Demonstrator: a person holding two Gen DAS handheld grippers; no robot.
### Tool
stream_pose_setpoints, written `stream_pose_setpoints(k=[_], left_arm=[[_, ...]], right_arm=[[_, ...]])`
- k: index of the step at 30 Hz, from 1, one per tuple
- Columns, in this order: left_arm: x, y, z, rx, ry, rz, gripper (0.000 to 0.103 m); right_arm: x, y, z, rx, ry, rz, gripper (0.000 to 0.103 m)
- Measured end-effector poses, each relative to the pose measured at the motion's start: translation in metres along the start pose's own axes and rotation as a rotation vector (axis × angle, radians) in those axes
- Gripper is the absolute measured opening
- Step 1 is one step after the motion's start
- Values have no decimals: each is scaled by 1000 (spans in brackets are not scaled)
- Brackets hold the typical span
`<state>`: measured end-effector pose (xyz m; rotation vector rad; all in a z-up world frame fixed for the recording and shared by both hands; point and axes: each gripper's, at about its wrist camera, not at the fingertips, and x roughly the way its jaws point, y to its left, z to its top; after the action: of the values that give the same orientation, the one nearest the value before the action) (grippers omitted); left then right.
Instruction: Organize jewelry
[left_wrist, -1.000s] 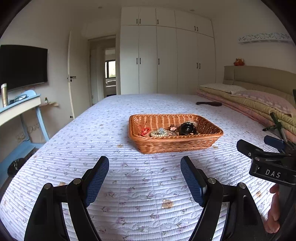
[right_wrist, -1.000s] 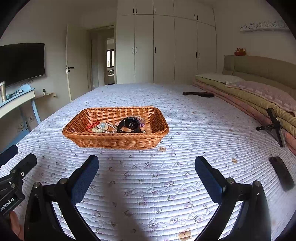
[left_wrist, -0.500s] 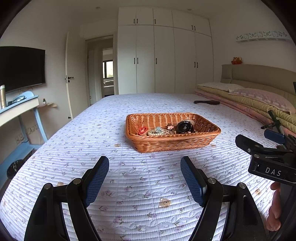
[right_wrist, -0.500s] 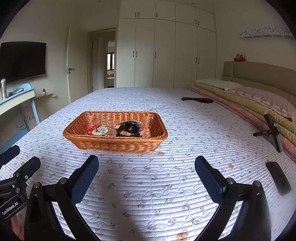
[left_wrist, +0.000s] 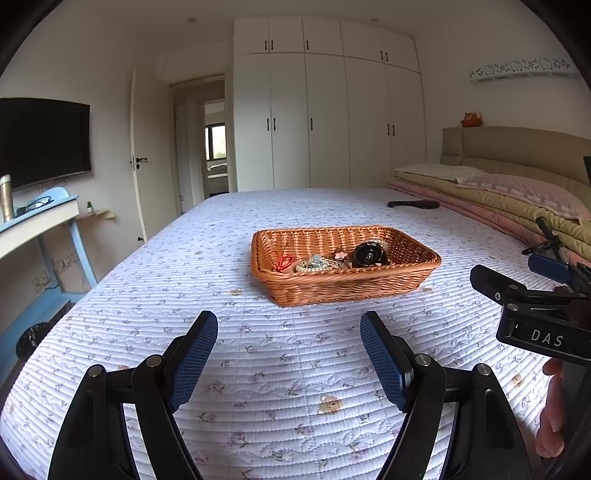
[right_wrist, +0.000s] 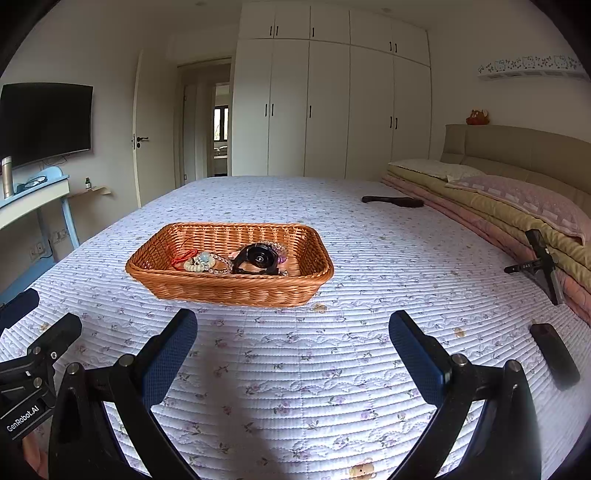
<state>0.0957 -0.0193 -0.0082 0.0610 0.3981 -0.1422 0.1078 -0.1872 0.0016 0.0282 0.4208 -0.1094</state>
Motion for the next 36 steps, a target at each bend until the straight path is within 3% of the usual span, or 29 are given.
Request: stream_pose_setpoints(k=[36], left_arm=[[5, 0, -2, 1, 25, 16, 80]], right_arm=[[2, -1, -1, -6, 2, -9, 103]])
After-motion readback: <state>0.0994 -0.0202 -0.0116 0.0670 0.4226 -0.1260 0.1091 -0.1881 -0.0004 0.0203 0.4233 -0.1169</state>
